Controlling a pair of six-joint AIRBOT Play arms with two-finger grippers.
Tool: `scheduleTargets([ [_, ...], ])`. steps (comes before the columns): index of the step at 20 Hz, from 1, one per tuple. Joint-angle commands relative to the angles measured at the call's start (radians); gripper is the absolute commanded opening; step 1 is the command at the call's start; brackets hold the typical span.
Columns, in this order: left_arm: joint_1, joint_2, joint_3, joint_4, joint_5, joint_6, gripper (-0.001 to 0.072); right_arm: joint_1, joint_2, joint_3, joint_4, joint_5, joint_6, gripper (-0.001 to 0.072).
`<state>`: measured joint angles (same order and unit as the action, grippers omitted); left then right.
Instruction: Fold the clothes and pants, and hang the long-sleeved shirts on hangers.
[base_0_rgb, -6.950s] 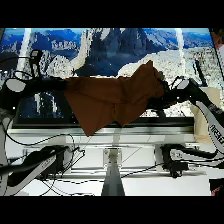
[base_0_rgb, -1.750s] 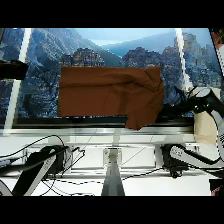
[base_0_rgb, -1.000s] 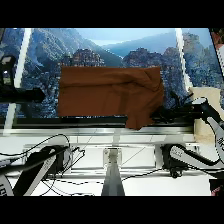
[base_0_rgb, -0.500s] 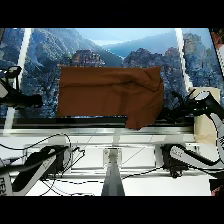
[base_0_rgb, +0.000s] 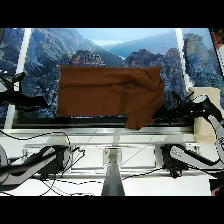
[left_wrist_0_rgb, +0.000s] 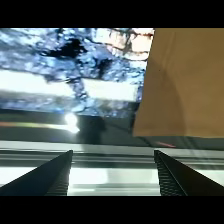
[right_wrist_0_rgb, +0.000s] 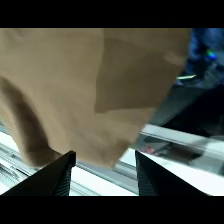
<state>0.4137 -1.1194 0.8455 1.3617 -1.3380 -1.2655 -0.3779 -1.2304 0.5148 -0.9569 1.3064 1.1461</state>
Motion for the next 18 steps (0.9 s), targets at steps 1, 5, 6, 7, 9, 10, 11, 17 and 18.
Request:
scheduleTargets([
  [1, 0.057, -0.084, 0.0, -0.063, -0.062, 0.029, 0.0554, 0.0, 0.0, -0.004, 0.032, -0.001, 0.013, 0.0435],
  [5, 0.058, -0.156, -0.009, -0.107, -0.063, 0.028, 0.0502, 0.001, 0.0, -0.037, 0.012, 0.011, 0.043, 0.0433],
  [6, 0.058, -0.171, -0.017, -0.123, -0.055, 0.029, 0.0502, 0.001, 0.0, -0.062, 0.012, 0.007, 0.043, 0.0433],
  [7, 0.058, -0.181, -0.026, -0.133, -0.045, 0.029, 0.0502, 0.001, 0.0, -0.087, 0.014, -0.016, 0.038, 0.0433],
  [9, 0.058, -0.188, -0.045, -0.141, -0.024, 0.029, 0.0502, 0.0, 0.0, -0.106, 0.038, -0.078, 0.011, 0.0391],
  [10, 0.058, -0.188, -0.053, -0.14, -0.018, 0.029, 0.0502, 0.0, 0.001, -0.104, 0.065, -0.092, -0.029, 0.0362],
  [11, 0.058, -0.188, -0.058, -0.14, -0.015, 0.029, 0.0502, 0.0, 0.001, -0.101, 0.097, -0.099, -0.069, 0.0362],
  [17, 0.063, -0.188, -0.059, -0.133, -0.013, 0.04, 0.0502, 0.0, 0.001, -0.102, 0.191, -0.085, -0.2, 0.0306],
  [18, 0.063, -0.188, -0.059, -0.133, -0.013, 0.04, 0.0502, 0.0, 0.001, -0.102, 0.194, -0.084, -0.2, 0.0306],
])
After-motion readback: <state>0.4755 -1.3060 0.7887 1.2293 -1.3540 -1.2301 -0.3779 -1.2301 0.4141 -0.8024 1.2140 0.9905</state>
